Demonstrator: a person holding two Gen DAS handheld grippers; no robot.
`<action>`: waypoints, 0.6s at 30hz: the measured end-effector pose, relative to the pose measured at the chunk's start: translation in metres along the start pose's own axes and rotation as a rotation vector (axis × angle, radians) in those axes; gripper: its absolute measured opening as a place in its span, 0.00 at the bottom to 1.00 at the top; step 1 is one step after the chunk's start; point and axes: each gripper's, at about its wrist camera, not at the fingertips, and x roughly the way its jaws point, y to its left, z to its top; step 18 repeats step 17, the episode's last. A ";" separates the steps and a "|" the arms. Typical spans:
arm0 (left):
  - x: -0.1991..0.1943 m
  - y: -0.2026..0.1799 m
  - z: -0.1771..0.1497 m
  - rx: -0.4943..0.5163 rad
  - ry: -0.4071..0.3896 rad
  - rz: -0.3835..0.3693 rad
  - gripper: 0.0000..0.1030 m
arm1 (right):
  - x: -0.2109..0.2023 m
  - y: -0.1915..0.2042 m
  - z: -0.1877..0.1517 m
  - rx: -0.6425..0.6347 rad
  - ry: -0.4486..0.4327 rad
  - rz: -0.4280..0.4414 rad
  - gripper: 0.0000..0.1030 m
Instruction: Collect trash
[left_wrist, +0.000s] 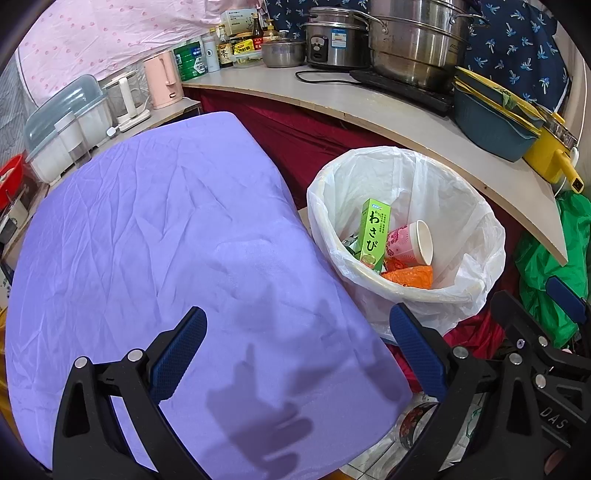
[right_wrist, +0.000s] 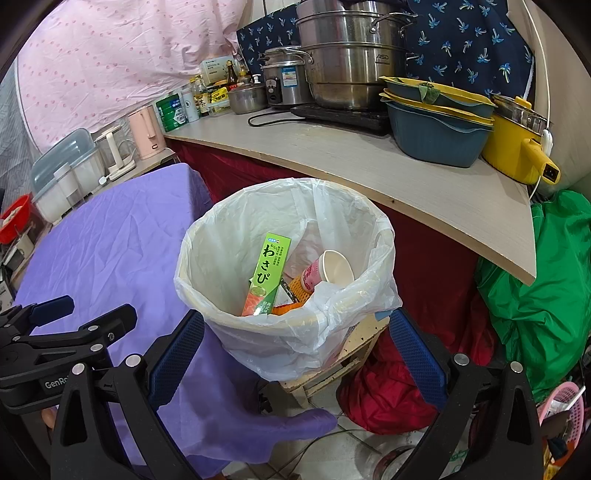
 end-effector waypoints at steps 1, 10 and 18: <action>0.000 0.000 0.000 0.000 0.000 0.001 0.92 | 0.000 0.000 0.000 0.000 0.001 0.001 0.94; -0.002 -0.003 0.001 0.010 -0.005 0.000 0.92 | 0.000 -0.001 0.000 -0.001 0.000 -0.001 0.94; -0.002 -0.003 0.002 0.011 -0.005 -0.002 0.92 | -0.003 -0.006 -0.001 0.006 -0.002 -0.005 0.94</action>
